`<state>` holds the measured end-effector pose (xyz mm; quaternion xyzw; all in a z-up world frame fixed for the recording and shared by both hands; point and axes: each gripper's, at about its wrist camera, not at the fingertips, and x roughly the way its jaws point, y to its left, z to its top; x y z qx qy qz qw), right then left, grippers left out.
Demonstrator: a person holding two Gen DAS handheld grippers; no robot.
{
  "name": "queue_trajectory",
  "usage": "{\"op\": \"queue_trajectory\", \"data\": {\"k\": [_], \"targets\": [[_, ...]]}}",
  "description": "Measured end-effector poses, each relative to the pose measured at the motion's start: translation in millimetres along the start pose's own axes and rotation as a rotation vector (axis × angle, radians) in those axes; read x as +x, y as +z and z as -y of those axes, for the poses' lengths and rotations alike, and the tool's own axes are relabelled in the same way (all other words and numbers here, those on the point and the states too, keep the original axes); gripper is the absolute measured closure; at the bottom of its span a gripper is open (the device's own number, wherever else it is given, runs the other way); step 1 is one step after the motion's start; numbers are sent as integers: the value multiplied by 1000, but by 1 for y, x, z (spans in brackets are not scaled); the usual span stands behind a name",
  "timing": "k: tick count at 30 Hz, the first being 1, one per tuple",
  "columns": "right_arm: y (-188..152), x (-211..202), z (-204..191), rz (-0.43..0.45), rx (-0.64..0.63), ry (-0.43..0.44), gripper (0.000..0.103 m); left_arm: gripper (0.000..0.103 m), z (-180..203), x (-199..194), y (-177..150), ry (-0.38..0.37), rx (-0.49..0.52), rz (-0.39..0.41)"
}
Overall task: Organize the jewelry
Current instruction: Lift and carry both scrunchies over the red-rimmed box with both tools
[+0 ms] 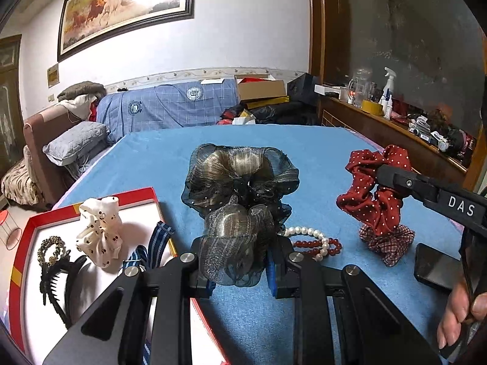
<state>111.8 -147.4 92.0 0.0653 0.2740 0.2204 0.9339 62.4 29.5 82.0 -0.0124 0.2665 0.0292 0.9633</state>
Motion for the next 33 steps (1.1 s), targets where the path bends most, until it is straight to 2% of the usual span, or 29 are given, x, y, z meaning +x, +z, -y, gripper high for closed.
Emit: {"op": "queue_trajectory", "data": {"k": [24,33], "targets": [[-4,8,4,-39,28,23,90,78,-6,-4,1,55,-12,27],[-5,4,0,-22,20,16,90,78,-8,-6,2,85,-19,47]]}}
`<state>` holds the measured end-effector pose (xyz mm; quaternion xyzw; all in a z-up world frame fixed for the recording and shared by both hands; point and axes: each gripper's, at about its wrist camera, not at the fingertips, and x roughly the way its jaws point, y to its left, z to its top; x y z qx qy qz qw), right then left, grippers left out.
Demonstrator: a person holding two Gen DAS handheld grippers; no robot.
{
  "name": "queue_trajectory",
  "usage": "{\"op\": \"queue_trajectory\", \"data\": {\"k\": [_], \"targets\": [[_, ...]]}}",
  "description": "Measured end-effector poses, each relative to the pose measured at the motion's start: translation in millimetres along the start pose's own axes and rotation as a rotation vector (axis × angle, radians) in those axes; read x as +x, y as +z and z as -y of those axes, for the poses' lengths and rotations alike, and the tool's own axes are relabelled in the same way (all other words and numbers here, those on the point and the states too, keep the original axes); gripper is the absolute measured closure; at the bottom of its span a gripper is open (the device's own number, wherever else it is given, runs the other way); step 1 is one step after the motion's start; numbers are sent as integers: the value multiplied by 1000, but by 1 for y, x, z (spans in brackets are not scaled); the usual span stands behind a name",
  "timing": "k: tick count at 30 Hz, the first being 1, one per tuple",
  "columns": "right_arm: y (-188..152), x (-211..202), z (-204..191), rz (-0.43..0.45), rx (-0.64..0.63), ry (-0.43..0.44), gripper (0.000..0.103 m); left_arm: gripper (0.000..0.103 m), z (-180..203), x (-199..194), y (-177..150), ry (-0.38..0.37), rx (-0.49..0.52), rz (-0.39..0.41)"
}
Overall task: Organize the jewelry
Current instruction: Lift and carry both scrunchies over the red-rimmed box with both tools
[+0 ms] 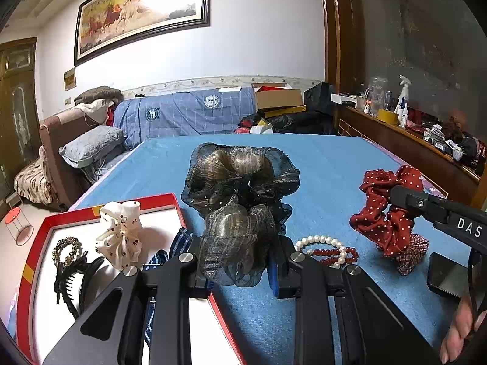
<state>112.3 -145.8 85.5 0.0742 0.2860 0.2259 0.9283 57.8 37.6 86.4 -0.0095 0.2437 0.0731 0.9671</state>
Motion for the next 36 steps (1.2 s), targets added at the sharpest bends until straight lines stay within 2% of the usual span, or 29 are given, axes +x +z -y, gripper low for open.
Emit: {"op": "queue_trajectory", "data": {"k": [10,15,19,23,29,36], "targets": [[-21,-30,-16,51,11,-28,90,78,-2,-28,1,51,9,31],[-36,-43,-21,53,13,-22,90,77,-8,-53,-12,81,41,46],[-45,-49,-30,54,7,-8,90,76,-22,-64,-25,101,22,50],[-54,-50,-43,50,-21,4,90,76,-32,-65,-30,135,7,54],[-64,-47,-62,30,-71,14,90,76,-41,-61,-35,134,-22,46],[-66,-42,-66,18,-91,18,90,76,-44,-59,-35,127,-25,39]]}}
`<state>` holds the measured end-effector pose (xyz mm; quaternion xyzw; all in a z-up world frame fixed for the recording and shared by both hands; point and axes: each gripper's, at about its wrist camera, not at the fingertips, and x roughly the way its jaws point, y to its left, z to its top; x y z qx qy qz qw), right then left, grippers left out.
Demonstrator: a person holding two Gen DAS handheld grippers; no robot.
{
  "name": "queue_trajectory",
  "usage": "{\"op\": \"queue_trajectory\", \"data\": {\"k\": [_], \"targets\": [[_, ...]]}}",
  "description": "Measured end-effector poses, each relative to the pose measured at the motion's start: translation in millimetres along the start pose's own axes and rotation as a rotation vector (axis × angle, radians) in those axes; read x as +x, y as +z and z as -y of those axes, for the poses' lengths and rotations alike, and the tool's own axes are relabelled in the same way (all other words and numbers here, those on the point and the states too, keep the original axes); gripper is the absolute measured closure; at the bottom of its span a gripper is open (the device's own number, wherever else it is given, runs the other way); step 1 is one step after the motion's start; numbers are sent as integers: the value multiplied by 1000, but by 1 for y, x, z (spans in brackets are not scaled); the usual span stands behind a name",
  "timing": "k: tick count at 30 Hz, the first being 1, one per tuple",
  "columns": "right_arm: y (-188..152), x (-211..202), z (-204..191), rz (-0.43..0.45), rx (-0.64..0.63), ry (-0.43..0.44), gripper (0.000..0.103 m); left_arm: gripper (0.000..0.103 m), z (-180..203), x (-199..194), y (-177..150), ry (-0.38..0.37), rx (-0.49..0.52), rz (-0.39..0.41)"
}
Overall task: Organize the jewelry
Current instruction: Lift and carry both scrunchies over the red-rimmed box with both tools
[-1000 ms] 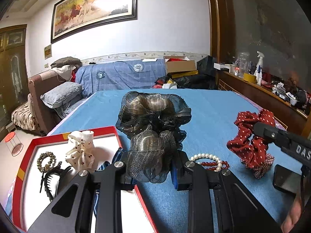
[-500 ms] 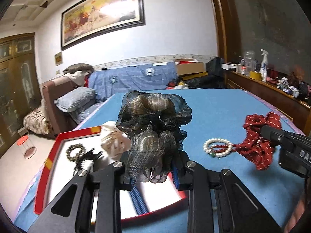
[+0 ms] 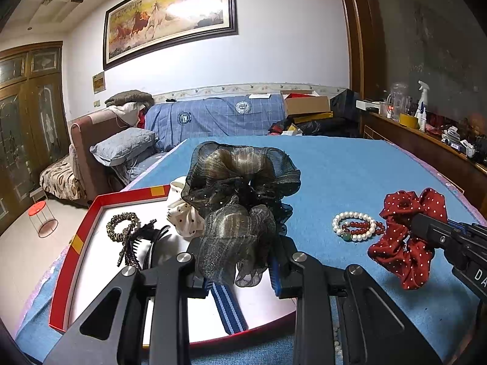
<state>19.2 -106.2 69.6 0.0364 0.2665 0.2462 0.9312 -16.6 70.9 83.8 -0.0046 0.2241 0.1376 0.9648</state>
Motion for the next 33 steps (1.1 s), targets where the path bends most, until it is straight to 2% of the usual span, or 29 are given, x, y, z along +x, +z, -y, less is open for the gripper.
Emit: {"op": "queue_trajectory", "data": {"k": [21,33], "targets": [[-3,4,-10,-5,-16,18,89,75,-12,2,-3,20,-38,-4],[-4,11,-48,-2,-69,64,89,75,-48,-2,-8,76,-98,-5]]}}
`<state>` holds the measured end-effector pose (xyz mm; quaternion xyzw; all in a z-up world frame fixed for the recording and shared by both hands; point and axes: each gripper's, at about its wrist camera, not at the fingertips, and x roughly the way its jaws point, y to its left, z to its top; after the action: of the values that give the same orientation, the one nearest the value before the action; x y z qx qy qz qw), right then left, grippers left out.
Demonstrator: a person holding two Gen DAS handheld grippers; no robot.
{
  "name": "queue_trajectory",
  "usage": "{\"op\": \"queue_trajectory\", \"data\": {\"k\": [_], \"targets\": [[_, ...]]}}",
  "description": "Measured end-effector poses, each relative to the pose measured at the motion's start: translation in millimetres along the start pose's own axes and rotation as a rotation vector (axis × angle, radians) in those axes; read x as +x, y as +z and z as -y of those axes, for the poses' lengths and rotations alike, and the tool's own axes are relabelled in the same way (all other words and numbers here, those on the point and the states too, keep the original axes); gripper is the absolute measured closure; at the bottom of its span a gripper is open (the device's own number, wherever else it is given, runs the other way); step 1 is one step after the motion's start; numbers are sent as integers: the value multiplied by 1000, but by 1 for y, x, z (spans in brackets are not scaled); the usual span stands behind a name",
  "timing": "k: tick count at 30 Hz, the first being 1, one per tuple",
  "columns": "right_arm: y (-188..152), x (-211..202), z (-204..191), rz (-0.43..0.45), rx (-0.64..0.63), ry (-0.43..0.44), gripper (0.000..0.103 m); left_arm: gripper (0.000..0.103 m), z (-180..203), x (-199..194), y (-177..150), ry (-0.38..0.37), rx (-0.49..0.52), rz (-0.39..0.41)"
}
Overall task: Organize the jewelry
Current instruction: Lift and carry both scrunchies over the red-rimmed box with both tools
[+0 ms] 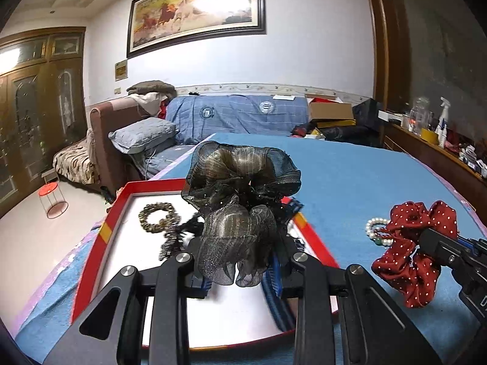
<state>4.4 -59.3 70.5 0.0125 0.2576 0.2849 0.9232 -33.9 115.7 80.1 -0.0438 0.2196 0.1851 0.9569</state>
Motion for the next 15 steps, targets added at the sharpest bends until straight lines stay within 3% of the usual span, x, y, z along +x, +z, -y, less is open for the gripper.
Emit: {"op": "queue_trajectory", "data": {"k": [15], "targets": [[14,21,-52,-12,-61,106,89,75,-41,3,-5,71,-65,-22]]}}
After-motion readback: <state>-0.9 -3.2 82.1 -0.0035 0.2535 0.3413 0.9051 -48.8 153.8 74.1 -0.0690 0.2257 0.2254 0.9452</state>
